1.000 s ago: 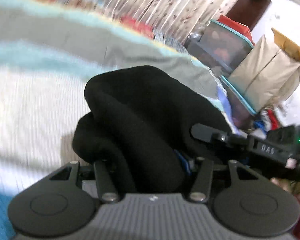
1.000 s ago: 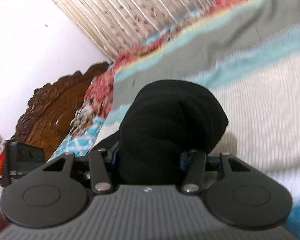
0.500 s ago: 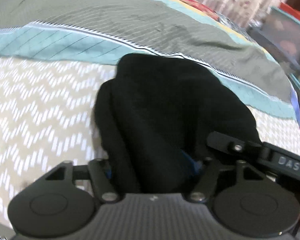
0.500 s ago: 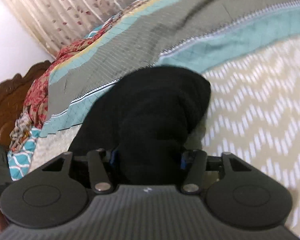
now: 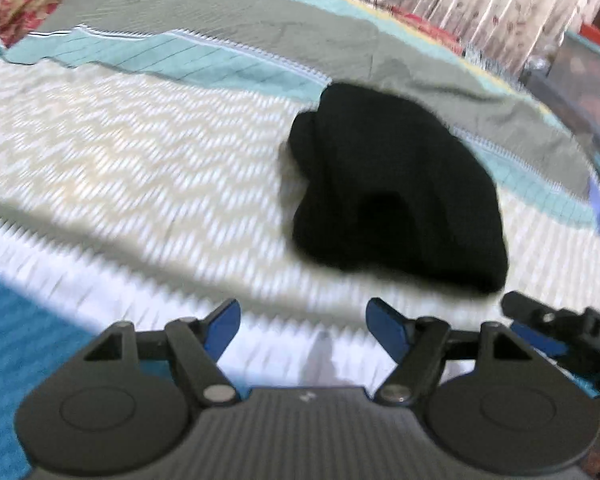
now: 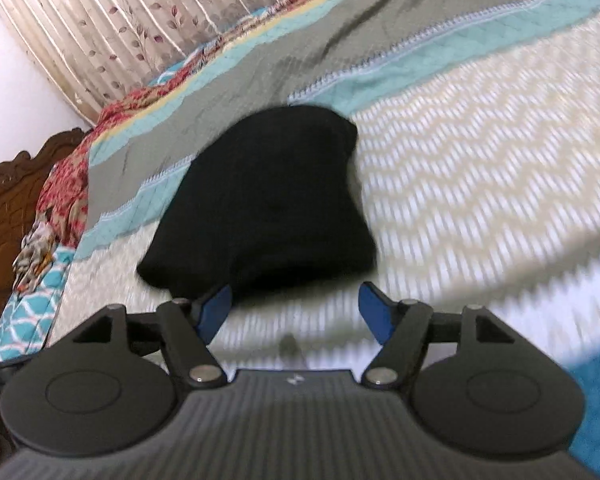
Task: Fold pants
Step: 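Pull both open grippers back away from the folded black pants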
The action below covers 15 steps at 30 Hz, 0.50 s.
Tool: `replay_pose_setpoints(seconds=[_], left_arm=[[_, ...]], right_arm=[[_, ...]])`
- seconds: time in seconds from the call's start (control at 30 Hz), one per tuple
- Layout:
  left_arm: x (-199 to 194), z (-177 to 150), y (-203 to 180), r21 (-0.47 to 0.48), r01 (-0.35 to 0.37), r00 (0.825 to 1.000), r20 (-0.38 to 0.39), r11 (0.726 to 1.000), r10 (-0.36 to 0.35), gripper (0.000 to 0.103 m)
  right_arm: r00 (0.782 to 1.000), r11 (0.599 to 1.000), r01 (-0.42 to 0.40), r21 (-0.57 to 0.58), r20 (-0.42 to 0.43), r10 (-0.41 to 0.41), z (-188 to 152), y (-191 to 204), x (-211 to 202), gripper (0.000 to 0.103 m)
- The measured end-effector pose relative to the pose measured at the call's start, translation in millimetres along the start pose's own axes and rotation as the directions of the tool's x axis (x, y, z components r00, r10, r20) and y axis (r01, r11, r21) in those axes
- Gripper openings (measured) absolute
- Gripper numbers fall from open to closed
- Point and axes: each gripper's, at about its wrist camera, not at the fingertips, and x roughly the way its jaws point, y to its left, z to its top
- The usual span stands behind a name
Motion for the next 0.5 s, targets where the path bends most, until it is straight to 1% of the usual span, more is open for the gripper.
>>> replay_pose_setpoints(seconds=[0.07, 0.17, 0.27, 0.33, 0.4, 0.5], left_arm=[[-9, -23, 0, 0.026, -0.043, 0.999, -0.029, 0.999, 0.044, 0.071], [-17, -55, -2, 0.064, -0.096, 0.992, -0.075, 0.993, 0.101, 0.071], [-32, -82, -7, 0.112, -0.139, 0.986, -0.072, 0.984, 0.147, 0.073], [-41, -95, -10, 0.115, -0.147, 0.985, -0.08, 0.983, 0.156, 0.079], [-48, -105, -13, 0.112, -0.148, 0.984, -0.087, 0.983, 0.158, 0.083], [-56, -119, -17, 0.127, -0.163, 0.982, -0.073, 0.978, 0.173, 0.085]], right_arm=[[0.999, 1.0, 0.019, -0.002, -0.027, -0.019, -18, 4, -8, 0.072], [0.994, 0.998, 0.057, -0.001, -0.096, -0.057, -44, 9, -19, 0.072], [0.991, 0.998, 0.063, -0.014, -0.117, -0.065, -68, 11, -35, 0.073], [0.99, 0.998, 0.059, -0.015, -0.128, -0.06, -81, 10, -48, 0.073], [0.989, 0.998, 0.061, -0.015, -0.132, -0.063, -93, 11, -58, 0.073], [0.989, 0.997, 0.07, -0.021, -0.131, -0.072, -103, 14, -68, 0.073]])
